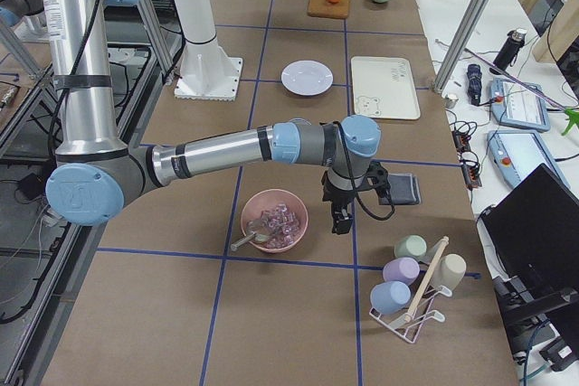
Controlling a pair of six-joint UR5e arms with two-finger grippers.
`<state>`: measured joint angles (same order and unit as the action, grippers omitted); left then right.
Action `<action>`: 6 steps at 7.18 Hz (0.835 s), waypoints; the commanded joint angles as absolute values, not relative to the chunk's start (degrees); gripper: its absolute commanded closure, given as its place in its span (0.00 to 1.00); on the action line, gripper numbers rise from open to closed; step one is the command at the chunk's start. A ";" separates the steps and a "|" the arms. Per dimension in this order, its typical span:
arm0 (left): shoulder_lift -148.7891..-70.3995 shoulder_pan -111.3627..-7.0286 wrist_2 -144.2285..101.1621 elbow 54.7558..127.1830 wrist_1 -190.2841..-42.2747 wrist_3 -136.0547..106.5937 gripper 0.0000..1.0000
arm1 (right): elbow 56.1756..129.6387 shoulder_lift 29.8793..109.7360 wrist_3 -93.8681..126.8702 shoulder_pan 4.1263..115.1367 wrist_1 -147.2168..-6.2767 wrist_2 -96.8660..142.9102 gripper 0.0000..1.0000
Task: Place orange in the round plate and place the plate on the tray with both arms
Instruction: 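Lower the left gripper toward the orange on the wooden board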
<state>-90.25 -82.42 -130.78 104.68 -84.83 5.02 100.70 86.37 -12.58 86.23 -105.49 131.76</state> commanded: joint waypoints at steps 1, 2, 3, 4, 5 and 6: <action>-90.26 -82.18 -130.78 104.85 -85.17 5.01 0.02 | 101.07 86.31 -12.57 86.22 -105.29 131.92 0.00; -90.44 -81.66 -130.69 104.33 -85.17 5.01 0.02 | 101.07 86.31 -12.57 86.22 -105.29 131.92 0.00; -91.05 -79.82 -130.78 103.11 -85.51 2.23 0.02 | 101.16 86.40 -12.57 86.22 -105.21 131.92 0.00; -93.23 -76.67 -130.69 99.53 -89.09 -0.06 0.02 | 101.08 86.40 -12.57 86.22 -105.21 132.01 0.00; -95.51 -74.99 -130.69 94.62 -95.12 -3.92 0.02 | 101.16 86.40 -12.39 86.22 -105.21 132.19 0.00; -95.97 -72.10 -130.61 91.18 -101.36 -6.83 0.02 | 101.16 86.40 -12.22 86.22 -105.21 132.80 0.00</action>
